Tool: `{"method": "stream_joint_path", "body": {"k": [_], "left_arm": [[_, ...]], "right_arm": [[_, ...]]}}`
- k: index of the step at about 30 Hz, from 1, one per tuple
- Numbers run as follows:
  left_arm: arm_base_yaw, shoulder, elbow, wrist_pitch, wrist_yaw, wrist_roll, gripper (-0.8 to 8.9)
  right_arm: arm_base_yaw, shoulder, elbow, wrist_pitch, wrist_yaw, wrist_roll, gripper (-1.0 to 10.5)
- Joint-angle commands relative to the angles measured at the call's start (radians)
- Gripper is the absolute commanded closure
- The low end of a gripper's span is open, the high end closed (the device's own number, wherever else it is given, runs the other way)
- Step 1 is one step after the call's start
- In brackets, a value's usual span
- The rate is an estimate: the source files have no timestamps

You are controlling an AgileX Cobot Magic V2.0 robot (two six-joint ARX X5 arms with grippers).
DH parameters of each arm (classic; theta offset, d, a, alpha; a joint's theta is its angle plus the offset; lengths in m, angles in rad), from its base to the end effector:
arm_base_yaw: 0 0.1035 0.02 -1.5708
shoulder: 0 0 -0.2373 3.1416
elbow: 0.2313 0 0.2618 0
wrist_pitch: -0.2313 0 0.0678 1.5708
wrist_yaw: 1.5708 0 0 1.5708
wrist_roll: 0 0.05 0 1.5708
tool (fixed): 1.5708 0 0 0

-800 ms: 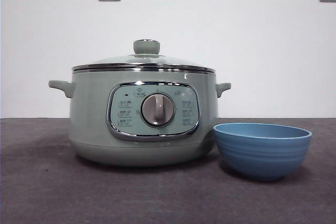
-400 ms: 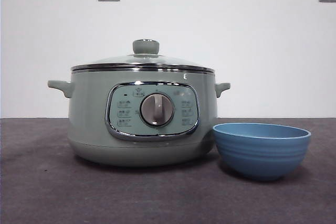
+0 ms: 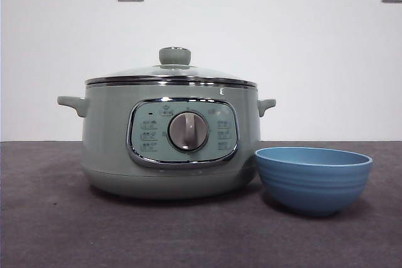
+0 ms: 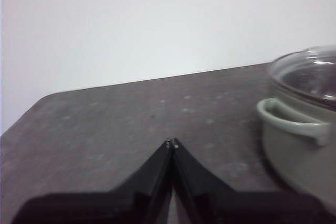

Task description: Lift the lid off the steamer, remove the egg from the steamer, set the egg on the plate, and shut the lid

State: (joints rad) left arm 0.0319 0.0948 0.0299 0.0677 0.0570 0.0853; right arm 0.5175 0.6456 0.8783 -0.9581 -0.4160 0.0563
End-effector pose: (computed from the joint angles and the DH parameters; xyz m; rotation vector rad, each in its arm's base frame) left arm 0.1597 0.0022 0.1697 0.0854 -0.0039 -0.0250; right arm 0.1200 0.0915 0.2881 0.0117 0.7752 0.8695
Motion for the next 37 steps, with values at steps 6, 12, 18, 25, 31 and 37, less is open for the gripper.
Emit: {"method": "stream_joint_path", "body": {"k": [6,12,18,25,31,37], "left_arm": [[0.003,-0.089,-0.013,-0.204,-0.053,-0.061,8.16],[0.005,-0.093,-0.024,-0.259,-0.049,-0.178,8.16],[0.005,-0.093,-0.024,-0.258,-0.053,-0.216,8.16],[0.005,-0.093,-0.024,-0.258,-0.053,-0.216,8.16],[0.005,-0.093,-0.024,-0.258,-0.053,-0.216,8.16],[0.005,-0.093,-0.024,-0.258,-0.053,-0.216,8.16]], "right_arm": [[0.001,0.0,-0.004,0.003,0.003,-0.005,9.5],[0.002,0.0,-0.004,0.003,0.003,-0.005,9.5],[0.001,0.0,-0.004,0.003,0.003,-0.005,9.5],[0.001,0.0,-0.004,0.003,0.003,-0.005,9.5],[0.001,0.0,-0.004,0.003,0.003,-0.005,9.5],[-0.006,-0.009,-0.004,0.016,0.023,-0.096,9.5]]}}
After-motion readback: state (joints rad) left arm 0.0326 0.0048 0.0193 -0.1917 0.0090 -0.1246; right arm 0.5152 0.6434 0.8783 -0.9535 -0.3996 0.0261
